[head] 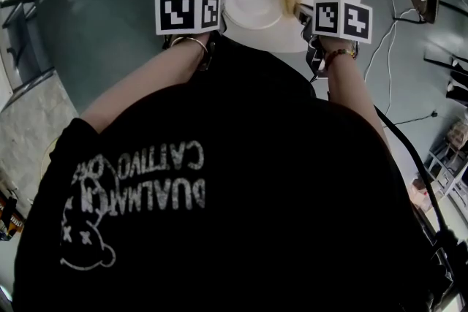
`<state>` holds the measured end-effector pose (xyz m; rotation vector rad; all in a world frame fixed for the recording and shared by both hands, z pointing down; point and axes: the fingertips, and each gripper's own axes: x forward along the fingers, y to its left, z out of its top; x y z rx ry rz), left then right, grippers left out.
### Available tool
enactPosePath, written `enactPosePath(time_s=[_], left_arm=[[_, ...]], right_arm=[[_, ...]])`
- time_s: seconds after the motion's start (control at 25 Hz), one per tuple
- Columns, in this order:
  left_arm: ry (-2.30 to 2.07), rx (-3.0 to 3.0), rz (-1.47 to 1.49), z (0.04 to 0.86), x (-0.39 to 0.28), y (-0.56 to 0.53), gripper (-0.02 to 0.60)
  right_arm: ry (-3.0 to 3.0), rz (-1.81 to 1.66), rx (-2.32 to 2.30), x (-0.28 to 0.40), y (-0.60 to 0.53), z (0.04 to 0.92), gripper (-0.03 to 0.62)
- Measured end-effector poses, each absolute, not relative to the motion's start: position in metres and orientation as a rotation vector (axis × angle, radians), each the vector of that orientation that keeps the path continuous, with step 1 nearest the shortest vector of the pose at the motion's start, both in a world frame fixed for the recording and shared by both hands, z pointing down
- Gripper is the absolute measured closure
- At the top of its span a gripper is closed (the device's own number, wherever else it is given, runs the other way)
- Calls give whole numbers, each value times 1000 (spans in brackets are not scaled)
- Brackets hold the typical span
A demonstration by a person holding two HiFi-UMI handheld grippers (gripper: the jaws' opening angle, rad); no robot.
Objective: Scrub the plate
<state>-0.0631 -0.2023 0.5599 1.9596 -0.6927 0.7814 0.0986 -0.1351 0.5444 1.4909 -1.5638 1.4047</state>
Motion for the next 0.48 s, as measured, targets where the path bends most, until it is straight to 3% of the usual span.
enactPosePath(time_s=[0.48], left_arm=[[-713, 1933, 730, 560, -76, -203, 568]], right_arm=[[-1534, 1361, 1558, 109, -143, 542, 549]])
